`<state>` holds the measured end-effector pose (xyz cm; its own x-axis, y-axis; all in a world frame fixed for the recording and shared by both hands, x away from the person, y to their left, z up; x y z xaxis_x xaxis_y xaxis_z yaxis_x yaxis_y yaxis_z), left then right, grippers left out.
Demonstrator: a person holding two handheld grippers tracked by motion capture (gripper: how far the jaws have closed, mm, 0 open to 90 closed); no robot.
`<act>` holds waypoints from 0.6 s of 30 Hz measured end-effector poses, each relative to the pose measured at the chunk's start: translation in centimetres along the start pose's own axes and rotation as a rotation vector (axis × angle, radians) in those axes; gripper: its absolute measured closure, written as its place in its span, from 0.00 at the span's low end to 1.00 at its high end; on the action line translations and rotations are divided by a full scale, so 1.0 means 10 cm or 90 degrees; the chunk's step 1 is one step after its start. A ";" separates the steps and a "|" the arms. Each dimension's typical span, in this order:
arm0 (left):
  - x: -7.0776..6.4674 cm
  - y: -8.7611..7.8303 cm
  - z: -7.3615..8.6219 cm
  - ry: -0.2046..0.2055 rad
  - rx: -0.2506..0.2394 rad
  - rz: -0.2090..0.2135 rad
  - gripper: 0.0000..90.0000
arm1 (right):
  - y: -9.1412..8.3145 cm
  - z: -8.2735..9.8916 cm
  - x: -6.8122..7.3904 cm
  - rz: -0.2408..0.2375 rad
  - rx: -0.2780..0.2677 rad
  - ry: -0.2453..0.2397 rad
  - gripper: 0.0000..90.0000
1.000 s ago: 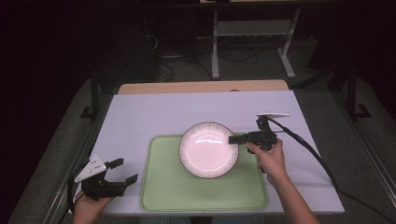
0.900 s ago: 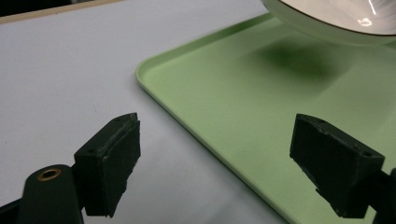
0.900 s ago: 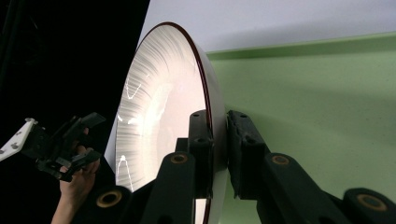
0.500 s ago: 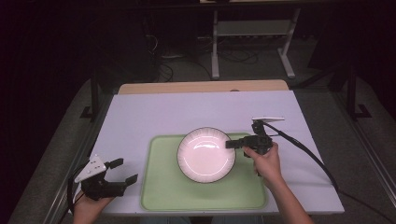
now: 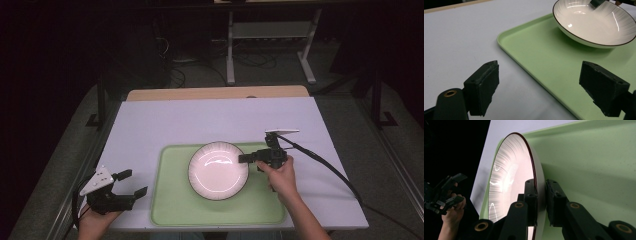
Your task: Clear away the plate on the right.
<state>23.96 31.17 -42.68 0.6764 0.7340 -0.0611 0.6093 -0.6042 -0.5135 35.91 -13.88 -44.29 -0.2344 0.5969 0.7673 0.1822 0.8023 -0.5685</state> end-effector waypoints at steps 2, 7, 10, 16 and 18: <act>0.00 0.00 0.00 0.000 0.000 0.000 0.18 | 0.02 0.01 -0.01 0.001 0.003 0.000 0.88; 0.00 0.00 0.00 0.000 0.001 0.000 0.18 | 0.05 0.02 -0.02 0.007 0.008 -0.002 0.87; 0.00 0.00 0.00 0.000 0.001 0.000 0.18 | 0.06 0.03 -0.03 0.005 0.008 0.002 0.87; 0.00 0.01 0.00 0.001 0.002 0.000 0.18 | 0.06 0.04 -0.04 0.012 0.011 -0.004 0.88; 0.00 0.01 0.00 0.001 0.002 0.000 0.18 | 0.06 0.04 -0.05 0.014 0.012 -0.004 0.88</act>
<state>23.96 31.11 -42.71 0.6772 0.7334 -0.0594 0.6078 -0.6030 -0.5166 35.72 -13.66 -45.10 -0.2364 0.6142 0.7529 0.1694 0.7891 -0.5905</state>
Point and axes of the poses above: each handheld gripper's, and its own axes: y roughly forward along the jaws, z roughly out of its underside, x roughly to its left, the point moved 2 cm from there along y, roughly forward along the jaws, and after that the axes turned 2 degrees about x, right-handed, at the moved point
